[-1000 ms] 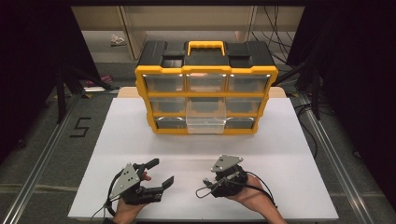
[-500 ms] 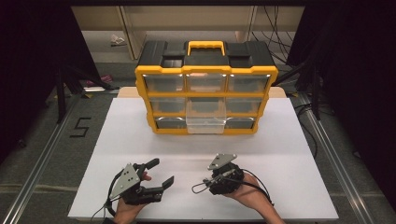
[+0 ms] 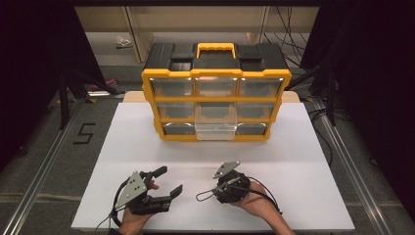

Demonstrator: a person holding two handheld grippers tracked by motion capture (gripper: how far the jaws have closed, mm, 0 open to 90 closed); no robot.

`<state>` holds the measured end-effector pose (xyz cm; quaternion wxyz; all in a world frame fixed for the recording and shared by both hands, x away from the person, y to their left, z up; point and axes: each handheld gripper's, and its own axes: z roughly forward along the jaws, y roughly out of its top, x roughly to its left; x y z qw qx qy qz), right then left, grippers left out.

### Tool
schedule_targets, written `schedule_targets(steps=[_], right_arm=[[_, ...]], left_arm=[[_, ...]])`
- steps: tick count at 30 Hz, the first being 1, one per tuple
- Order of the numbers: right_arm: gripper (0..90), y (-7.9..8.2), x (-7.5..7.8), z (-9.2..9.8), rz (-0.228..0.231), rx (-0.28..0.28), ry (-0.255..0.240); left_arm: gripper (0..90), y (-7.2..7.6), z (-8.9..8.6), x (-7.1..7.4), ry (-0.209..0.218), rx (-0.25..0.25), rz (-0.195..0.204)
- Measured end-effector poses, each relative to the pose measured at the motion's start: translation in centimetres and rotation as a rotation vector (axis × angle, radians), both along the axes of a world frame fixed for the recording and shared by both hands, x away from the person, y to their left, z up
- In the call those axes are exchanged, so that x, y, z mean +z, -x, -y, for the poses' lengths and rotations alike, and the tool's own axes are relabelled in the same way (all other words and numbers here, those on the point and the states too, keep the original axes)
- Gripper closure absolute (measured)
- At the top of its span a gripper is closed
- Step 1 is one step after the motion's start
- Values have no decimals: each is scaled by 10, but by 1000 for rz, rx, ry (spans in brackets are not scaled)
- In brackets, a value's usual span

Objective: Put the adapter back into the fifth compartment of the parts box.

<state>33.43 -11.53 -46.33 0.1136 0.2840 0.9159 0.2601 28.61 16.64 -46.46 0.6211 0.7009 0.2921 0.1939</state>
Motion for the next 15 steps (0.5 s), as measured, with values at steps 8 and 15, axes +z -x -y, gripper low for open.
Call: schedule_targets(steps=[8, 15], right_arm=[[575, -3, -4, -5, -8, -1, 5], [665, -4, -7, -7, -23, 18, 30]], left_arm=[[202, 0, 0, 0, 0, 1, 2], [203, 0, -1, 0, -2, 2, 2]])
